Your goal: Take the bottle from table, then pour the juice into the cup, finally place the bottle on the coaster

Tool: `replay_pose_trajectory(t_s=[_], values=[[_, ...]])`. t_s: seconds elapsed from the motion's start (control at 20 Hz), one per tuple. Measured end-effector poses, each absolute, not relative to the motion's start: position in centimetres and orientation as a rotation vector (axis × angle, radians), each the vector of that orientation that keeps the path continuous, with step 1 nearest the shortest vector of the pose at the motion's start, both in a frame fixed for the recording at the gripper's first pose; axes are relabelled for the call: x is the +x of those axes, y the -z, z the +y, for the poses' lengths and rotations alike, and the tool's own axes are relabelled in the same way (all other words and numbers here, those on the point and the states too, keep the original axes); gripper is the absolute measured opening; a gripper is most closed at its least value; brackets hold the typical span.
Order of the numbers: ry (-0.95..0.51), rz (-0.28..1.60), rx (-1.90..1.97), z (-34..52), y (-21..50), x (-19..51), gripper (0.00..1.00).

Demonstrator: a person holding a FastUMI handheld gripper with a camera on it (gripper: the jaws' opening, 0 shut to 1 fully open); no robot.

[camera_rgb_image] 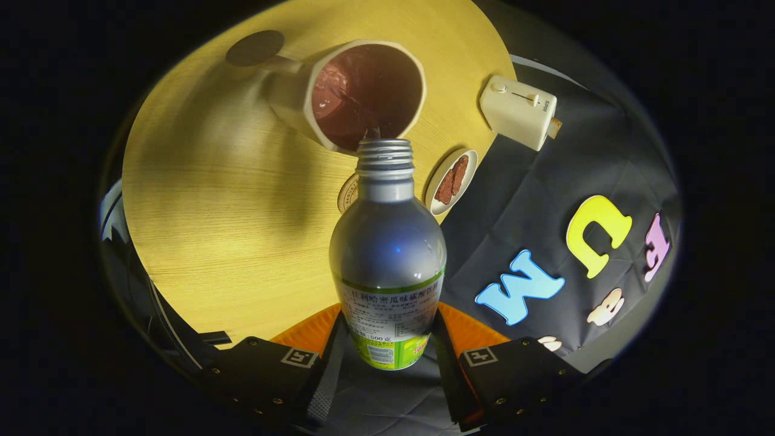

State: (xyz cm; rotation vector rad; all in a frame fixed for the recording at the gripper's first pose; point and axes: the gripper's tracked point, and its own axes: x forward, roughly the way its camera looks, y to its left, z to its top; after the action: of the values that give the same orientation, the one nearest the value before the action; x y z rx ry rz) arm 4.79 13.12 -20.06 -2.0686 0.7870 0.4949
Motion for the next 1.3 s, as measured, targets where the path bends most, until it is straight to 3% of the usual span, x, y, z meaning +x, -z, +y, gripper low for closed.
replay_pose_trajectory(t_s=[0.8,1.3], values=[[-0.501,0.785,-2.073,12.8,19.8,5.2,0.72],[-0.563,0.816,-1.747,12.7,22.8,2.9,0.72]])
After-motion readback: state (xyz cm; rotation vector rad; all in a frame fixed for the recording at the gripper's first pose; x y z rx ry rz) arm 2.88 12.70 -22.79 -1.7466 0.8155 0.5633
